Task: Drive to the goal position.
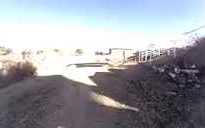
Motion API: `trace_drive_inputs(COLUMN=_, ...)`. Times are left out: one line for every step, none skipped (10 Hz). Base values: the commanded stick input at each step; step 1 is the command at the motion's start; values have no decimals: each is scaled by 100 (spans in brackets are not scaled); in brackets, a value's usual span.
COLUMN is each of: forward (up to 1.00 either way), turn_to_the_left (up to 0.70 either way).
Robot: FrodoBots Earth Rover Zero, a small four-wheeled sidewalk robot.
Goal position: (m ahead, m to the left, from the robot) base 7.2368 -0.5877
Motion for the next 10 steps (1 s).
trace_drive_inputs(forward=50, turn_to_the_left=0)
trace_drive_inputs(forward=50, turn_to_the_left=0)
trace_drive_inputs(forward=50, turn_to_the_left=0)
trace_drive_inputs(forward=50, turn_to_the_left=0)
trace_drive_inputs(forward=50, turn_to_the_left=0)
trace_drive_inputs(forward=50, turn_to_the_left=0)
trace_drive_inputs(forward=50, turn_to_the_left=0)
trace_drive_inputs(forward=50, turn_to_the_left=0)
trace_drive_inputs(forward=50, turn_to_the_left=0)
trace_drive_inputs(forward=50, turn_to_the_left=0)
